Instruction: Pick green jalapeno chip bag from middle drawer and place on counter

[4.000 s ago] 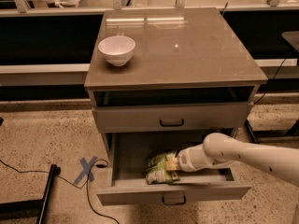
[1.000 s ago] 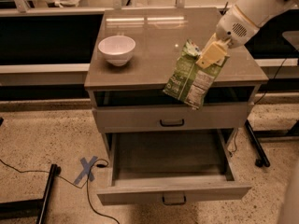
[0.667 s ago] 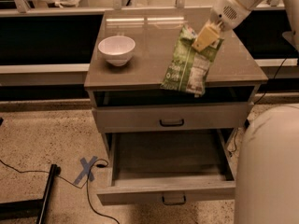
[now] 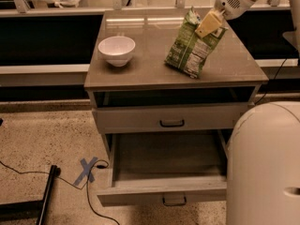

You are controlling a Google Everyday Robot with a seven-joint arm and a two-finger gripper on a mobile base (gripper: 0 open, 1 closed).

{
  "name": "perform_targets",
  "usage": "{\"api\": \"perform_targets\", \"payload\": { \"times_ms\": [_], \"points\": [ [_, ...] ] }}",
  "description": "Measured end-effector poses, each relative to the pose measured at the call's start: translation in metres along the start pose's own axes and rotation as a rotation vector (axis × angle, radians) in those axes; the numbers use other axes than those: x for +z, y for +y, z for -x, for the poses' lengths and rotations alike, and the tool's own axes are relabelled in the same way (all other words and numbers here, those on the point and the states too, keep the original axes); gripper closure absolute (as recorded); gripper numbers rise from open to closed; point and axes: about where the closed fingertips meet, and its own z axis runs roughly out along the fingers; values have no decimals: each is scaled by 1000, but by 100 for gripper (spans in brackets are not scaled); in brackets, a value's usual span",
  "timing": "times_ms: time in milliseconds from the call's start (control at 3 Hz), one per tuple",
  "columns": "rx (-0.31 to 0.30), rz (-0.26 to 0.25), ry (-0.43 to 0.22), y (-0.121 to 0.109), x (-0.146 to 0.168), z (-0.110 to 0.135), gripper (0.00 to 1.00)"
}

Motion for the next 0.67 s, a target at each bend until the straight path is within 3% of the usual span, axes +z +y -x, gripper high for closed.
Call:
{"api": "perform_targets", "payload": {
  "times_ms": [667],
  "points": [
    [0, -18, -25, -7, 9, 8, 58]
  ]
}}
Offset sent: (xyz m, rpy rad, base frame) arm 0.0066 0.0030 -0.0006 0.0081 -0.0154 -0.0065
